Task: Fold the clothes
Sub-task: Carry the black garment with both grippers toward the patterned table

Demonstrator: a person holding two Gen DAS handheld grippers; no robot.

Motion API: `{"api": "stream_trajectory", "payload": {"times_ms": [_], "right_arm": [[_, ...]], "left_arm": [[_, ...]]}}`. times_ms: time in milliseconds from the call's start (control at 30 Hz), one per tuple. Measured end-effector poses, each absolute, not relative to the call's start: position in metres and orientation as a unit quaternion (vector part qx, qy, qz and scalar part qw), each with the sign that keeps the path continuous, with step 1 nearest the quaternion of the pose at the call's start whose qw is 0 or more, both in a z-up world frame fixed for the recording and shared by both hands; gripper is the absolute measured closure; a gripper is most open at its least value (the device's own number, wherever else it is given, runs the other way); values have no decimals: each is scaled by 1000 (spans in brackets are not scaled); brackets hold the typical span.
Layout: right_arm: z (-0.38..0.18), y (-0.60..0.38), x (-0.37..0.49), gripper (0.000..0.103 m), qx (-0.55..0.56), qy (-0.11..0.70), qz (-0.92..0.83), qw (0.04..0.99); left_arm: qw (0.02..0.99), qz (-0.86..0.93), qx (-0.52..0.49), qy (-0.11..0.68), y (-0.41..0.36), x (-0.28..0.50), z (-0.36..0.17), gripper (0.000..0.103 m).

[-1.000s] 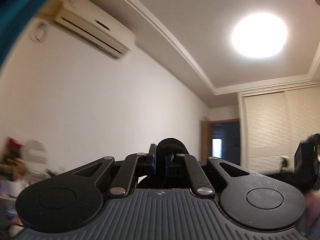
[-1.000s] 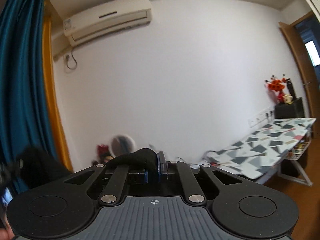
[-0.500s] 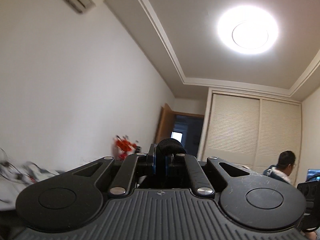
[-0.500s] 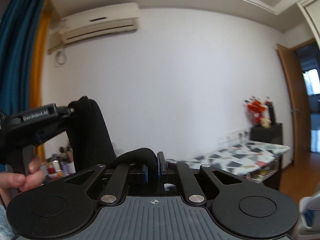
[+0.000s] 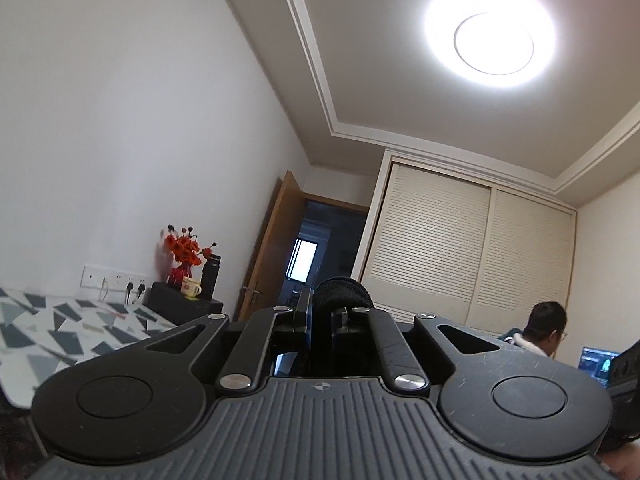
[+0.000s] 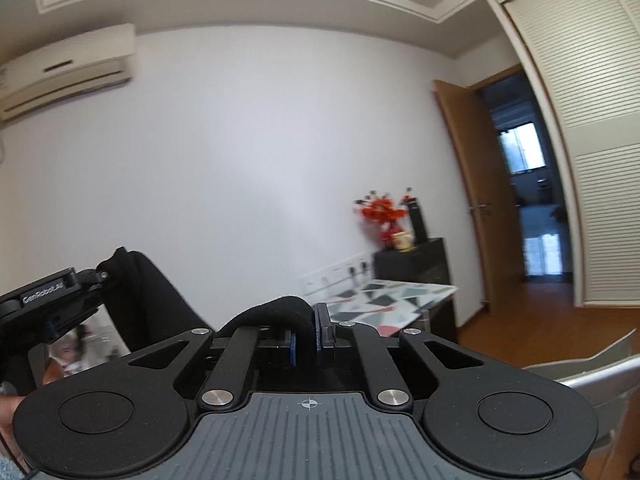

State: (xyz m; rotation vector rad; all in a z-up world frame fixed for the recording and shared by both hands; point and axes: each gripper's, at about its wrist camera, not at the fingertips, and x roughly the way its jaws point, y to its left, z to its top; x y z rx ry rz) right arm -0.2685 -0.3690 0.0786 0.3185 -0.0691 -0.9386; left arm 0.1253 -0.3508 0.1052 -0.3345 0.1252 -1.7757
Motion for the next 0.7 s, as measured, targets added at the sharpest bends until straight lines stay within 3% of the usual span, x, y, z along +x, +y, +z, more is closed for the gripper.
{"api": "stream_trajectory", "payload": {"times_ms": [367, 700], "right_arm": [[91, -578, -185, 96, 163, -34, -464, 870], [91, -709, -43, 96, 164, -17, -363, 917]], "left_arm": [[617, -770, -160, 34, -523, 191, 106, 95], [692, -708, -142, 17, -554, 263, 100, 95]]}}
